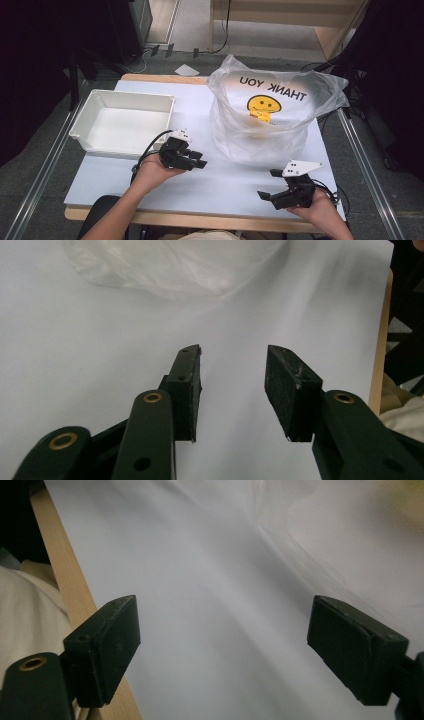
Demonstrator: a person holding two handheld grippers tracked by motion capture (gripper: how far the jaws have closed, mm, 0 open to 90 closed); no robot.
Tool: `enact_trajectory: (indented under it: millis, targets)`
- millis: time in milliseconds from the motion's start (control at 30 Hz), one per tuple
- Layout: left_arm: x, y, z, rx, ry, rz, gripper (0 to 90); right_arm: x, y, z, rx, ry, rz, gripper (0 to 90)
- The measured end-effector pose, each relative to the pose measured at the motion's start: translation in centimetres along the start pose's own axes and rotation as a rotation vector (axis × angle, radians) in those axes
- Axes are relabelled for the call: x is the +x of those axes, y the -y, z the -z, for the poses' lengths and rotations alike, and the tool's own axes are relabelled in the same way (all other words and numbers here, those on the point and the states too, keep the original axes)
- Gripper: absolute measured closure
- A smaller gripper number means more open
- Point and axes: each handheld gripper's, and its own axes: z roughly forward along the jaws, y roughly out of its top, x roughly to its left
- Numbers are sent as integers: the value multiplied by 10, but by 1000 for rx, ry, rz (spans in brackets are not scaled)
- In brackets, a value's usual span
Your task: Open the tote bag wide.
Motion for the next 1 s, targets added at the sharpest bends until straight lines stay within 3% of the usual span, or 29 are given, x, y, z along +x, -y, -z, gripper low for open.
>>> enact_trajectory:
  millis: [100, 200, 433, 467, 567, 600, 1000]
  targets:
    - [0, 0, -1, 23, -3, 8, 551, -4, 2, 3, -2, -25, -26, 143]
    - [1, 0, -3, 24, -5, 3, 517, -7, 4, 7, -6, -19, -48, 150]
    - [3, -1, -3, 10, -2, 31, 469, -7, 4, 7, -1, -27, -45, 205]
    - [5, -1, -4, 11, 19, 41, 464, -8, 5, 8, -7, -26, -36, 229]
    - [5, -1, -5, 14, 12, 53, 435, -9, 5, 10, -6, -27, -36, 246]
    - [5, -1, -5, 21, 4, 52, 429, -12, 6, 15, -18, -20, -50, 288]
    - [5, -9, -2, 19, 9, 64, 494, -25, 8, 38, -51, 17, -124, 374]
